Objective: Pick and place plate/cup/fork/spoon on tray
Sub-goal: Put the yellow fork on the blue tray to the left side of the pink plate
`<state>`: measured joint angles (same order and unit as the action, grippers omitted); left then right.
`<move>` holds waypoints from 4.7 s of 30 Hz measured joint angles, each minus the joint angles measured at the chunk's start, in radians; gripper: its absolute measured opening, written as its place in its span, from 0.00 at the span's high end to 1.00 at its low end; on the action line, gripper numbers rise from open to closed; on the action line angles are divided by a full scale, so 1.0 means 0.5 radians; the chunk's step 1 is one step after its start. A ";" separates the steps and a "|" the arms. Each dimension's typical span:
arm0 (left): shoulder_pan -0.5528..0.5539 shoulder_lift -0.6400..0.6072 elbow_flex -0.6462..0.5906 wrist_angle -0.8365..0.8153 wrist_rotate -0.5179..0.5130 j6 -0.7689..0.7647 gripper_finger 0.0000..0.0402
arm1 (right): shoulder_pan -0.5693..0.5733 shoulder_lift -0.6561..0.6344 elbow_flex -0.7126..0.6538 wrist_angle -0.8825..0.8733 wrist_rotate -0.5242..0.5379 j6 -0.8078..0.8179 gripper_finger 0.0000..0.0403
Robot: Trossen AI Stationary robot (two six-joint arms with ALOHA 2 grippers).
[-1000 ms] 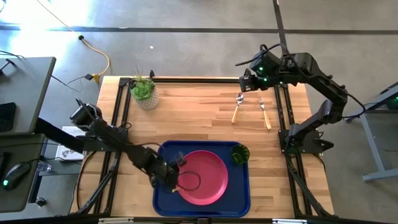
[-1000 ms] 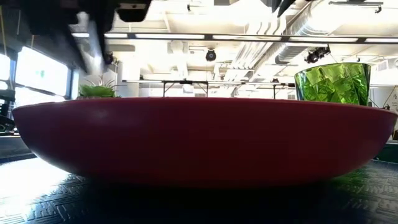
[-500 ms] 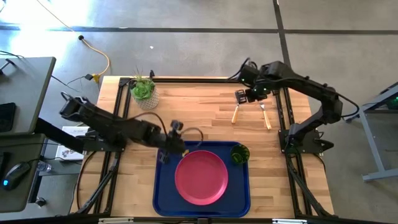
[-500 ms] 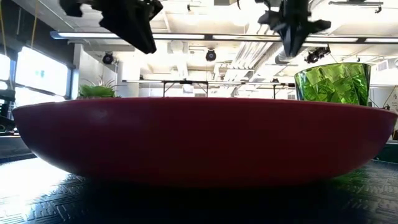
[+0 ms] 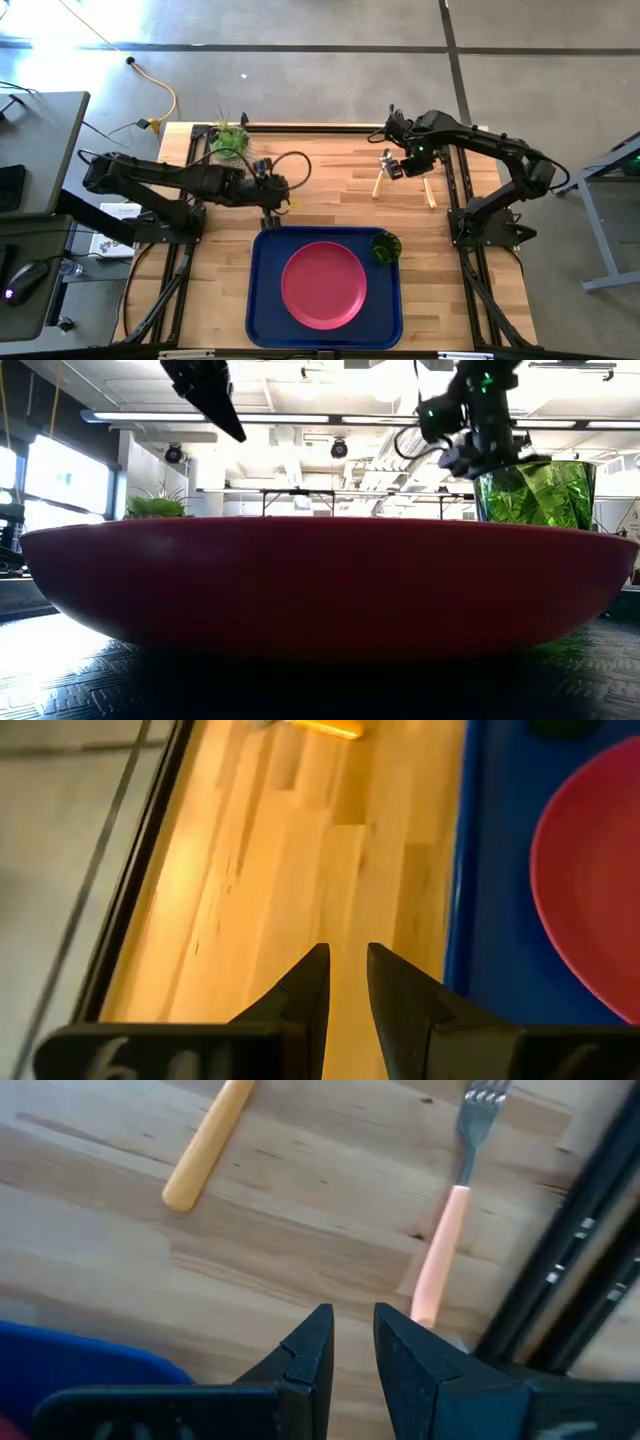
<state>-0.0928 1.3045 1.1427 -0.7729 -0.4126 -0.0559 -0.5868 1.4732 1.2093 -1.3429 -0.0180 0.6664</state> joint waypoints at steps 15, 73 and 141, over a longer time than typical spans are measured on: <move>0.163 -0.024 0.001 -0.002 0.001 -0.253 0.84 | -0.228 -0.082 -0.460 0.378 0.070 -0.221 0.83; 0.305 -0.024 0.001 0.034 0.018 -0.358 0.84 | -0.372 0.190 -0.953 0.867 0.207 -0.250 0.80; 0.367 -0.023 0.000 0.037 -0.037 -0.516 0.84 | 0.494 -0.452 -0.365 1.441 0.410 0.692 0.94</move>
<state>0.0906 1.2930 1.1427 -0.7544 -0.4313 -0.3140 -0.3399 1.2471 1.0268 -0.6225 0.1870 1.0124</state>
